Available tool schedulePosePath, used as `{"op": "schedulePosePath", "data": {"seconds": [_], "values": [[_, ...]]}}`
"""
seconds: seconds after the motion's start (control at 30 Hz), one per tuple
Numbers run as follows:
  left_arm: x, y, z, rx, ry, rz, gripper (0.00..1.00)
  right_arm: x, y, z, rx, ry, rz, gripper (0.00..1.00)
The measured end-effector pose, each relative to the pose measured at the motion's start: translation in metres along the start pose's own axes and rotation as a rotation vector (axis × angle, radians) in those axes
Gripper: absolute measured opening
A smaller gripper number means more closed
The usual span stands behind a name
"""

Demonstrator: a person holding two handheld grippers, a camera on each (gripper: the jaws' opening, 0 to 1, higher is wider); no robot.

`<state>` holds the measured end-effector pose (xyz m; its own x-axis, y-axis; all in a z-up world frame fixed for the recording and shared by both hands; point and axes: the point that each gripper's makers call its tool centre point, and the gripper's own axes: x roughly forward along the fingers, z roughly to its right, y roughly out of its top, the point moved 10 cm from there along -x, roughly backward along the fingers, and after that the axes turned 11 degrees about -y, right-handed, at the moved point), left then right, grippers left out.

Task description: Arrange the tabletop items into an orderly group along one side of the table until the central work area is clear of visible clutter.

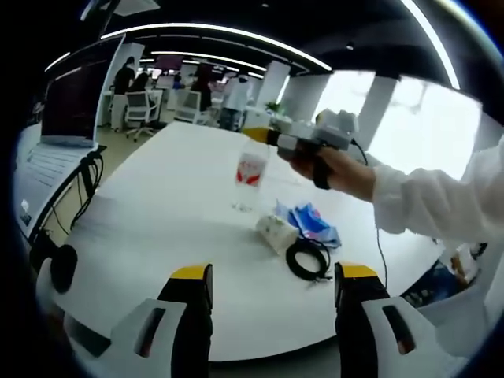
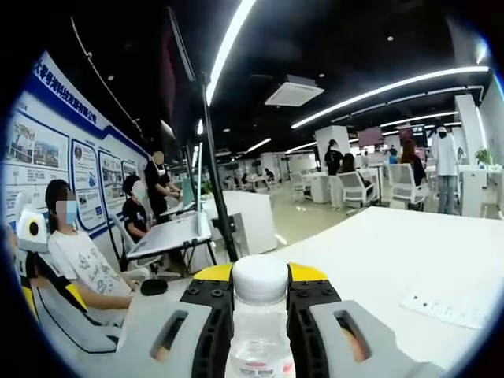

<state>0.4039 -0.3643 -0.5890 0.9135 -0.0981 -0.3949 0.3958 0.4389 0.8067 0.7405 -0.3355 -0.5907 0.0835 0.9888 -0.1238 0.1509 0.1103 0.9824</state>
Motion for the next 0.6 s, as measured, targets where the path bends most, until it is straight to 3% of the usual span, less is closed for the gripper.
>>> {"op": "schedulePosePath", "data": {"seconds": [0.07, 0.2, 0.33, 0.6], "values": [[0.000, 0.000, 0.000, -0.001, -0.001, -0.001, 0.58, 0.006, -0.003, 0.011, -0.015, 0.005, 0.000, 0.21], [0.000, 0.000, 0.000, -0.007, 0.002, -0.002, 0.57, 0.002, -0.006, 0.006, -0.029, 0.013, 0.007, 0.21], [-0.001, -0.001, -0.001, -0.020, 0.010, -0.003, 0.57, 0.004, -0.012, 0.017, -0.028, 0.038, 0.026, 0.21], [-0.001, -0.002, -0.001, -0.030, 0.010, -0.004, 0.56, 0.000, -0.024, 0.007, -0.085, 0.139, 0.015, 0.21]]}}
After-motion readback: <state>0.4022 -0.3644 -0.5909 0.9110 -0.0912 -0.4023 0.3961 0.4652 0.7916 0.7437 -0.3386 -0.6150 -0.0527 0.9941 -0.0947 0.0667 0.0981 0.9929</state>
